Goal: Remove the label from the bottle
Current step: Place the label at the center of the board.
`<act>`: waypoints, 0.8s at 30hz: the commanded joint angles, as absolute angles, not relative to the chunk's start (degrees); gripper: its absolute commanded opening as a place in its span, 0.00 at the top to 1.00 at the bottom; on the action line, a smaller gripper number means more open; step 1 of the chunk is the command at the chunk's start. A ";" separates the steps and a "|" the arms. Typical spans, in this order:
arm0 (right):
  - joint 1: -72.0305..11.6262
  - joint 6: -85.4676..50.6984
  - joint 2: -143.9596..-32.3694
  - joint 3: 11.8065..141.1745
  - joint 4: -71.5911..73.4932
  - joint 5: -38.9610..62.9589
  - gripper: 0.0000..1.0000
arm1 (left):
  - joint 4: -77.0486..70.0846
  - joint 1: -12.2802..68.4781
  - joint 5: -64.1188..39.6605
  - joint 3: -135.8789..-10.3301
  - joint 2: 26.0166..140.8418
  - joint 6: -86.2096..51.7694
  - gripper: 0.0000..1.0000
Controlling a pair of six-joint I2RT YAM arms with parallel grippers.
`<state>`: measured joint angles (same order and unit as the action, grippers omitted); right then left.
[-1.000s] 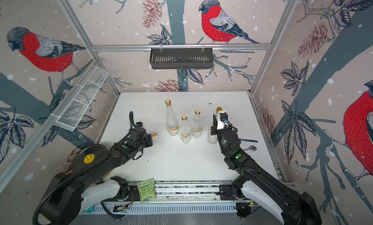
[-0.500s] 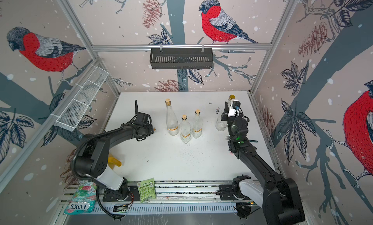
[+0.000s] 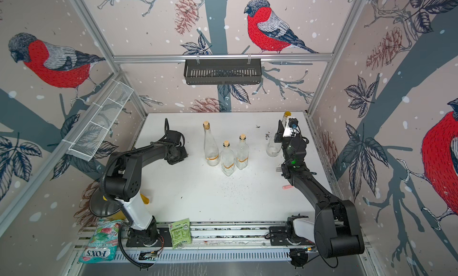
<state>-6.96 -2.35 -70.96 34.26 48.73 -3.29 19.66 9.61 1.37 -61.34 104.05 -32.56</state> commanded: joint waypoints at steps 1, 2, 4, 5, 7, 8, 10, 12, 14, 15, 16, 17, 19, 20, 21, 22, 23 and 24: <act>-6.86 -1.23 -71.29 34.91 56.51 -1.43 1.00 | 23.84 8.64 0.63 -62.70 104.86 -32.18 0.96; -6.84 -1.23 -71.28 34.77 56.55 -1.15 1.00 | 24.55 8.44 0.63 -63.27 105.10 -31.79 0.94; -6.93 -1.14 -71.13 34.46 56.73 -0.87 1.00 | 25.87 8.05 0.59 -64.32 105.64 -31.32 0.90; -6.87 -1.13 -71.02 34.25 56.62 -0.83 1.00 | 26.17 7.76 0.16 -64.58 105.78 -31.17 0.88; -6.89 -0.88 -70.76 34.02 56.56 -0.83 1.00 | 26.71 7.39 0.00 -65.04 105.91 -30.72 0.82; -6.78 -0.73 -70.67 33.94 56.47 -0.88 1.00 | 27.24 7.30 0.15 -65.32 106.00 -30.47 0.79; -6.86 -0.44 -70.34 33.86 55.98 -0.88 1.00 | 28.09 7.08 0.35 -65.82 106.18 -30.02 0.76; -6.81 -0.35 -69.89 33.67 55.84 -0.63 1.00 | 28.58 6.69 0.40 -65.86 106.17 -29.67 0.73; -6.86 -0.40 -69.43 33.42 55.72 -0.36 1.00 | 29.08 6.25 0.48 -65.92 106.29 -29.44 0.70; -6.83 -0.44 -69.28 33.33 55.57 -0.27 1.00 | 29.37 6.04 0.69 -66.01 106.26 -29.31 0.69; -6.86 -0.51 -69.13 33.23 55.57 -0.11 1.00 | 29.59 5.89 0.98 -66.13 106.26 -29.18 0.69; -6.86 -0.60 -68.99 33.14 55.43 -0.10 1.00 | 30.01 5.80 1.34 -66.41 106.42 -28.84 0.68; -6.83 -0.62 -68.55 32.96 55.18 0.18 1.00 | 30.83 5.76 2.08 -67.15 106.65 -28.57 0.65; -6.86 -0.74 -68.47 32.83 55.19 0.18 1.00 | 31.17 5.64 2.28 -67.47 106.78 -28.27 0.62; -6.86 -0.79 -68.28 32.72 55.11 0.18 1.00 | 31.43 5.63 2.29 -67.75 106.85 -28.02 0.61; -6.86 -0.79 -68.19 32.73 54.99 0.35 1.00 | 31.55 5.64 2.22 -68.03 106.83 -27.82 0.60; -6.85 -0.79 -68.12 32.70 54.69 0.43 1.00 | 31.70 5.63 2.05 -68.26 106.71 -27.51 0.59; -6.86 -0.81 -68.11 32.82 54.38 0.53 1.00 | 31.45 5.63 1.65 -68.22 106.41 -27.09 0.57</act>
<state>-6.83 -1.13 -68.66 32.56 49.25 -0.25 29.12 5.78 1.41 -67.64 106.72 -28.45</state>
